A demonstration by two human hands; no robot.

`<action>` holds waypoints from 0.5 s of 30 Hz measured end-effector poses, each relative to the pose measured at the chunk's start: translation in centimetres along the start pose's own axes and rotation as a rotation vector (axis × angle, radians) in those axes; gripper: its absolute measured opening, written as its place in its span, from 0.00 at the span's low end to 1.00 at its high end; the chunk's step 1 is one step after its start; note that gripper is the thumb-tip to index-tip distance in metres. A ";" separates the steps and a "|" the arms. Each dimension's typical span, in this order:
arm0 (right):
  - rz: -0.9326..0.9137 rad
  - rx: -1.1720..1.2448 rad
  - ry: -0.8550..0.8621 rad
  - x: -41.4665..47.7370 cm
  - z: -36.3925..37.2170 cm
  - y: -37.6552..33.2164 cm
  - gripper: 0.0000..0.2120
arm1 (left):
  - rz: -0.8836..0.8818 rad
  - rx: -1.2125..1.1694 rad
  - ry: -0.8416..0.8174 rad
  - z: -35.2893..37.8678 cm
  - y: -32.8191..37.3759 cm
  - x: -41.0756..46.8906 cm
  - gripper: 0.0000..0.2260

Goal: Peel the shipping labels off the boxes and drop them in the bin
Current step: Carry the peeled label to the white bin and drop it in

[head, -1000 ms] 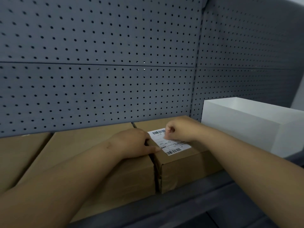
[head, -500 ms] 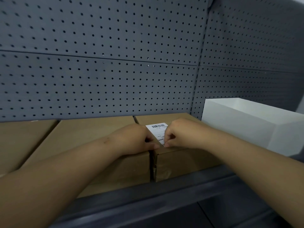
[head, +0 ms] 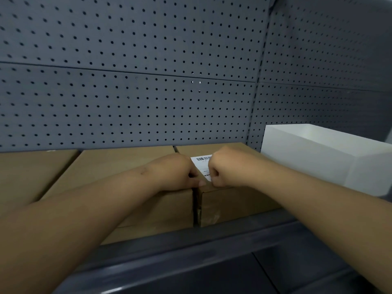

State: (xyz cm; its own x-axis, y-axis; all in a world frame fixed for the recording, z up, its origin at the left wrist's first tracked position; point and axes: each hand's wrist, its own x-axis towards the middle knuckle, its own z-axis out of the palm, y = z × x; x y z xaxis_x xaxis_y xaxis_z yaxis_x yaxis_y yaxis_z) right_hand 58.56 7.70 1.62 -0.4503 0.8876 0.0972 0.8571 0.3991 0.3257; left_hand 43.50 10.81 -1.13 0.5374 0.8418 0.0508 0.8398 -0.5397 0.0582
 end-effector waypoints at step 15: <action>0.137 0.272 0.074 0.3 3.0 1.2 0.11 | -0.010 0.095 -0.049 -0.4 0.3 0.2 0.19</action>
State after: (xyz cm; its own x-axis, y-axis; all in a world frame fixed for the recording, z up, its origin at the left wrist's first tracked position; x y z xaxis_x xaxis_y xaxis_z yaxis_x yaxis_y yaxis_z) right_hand 60.19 9.14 -0.77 -0.3347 0.9220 0.1945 0.9420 0.3330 0.0422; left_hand 43.84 10.78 -0.72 0.5304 0.8477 0.0013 0.8472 -0.5300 -0.0360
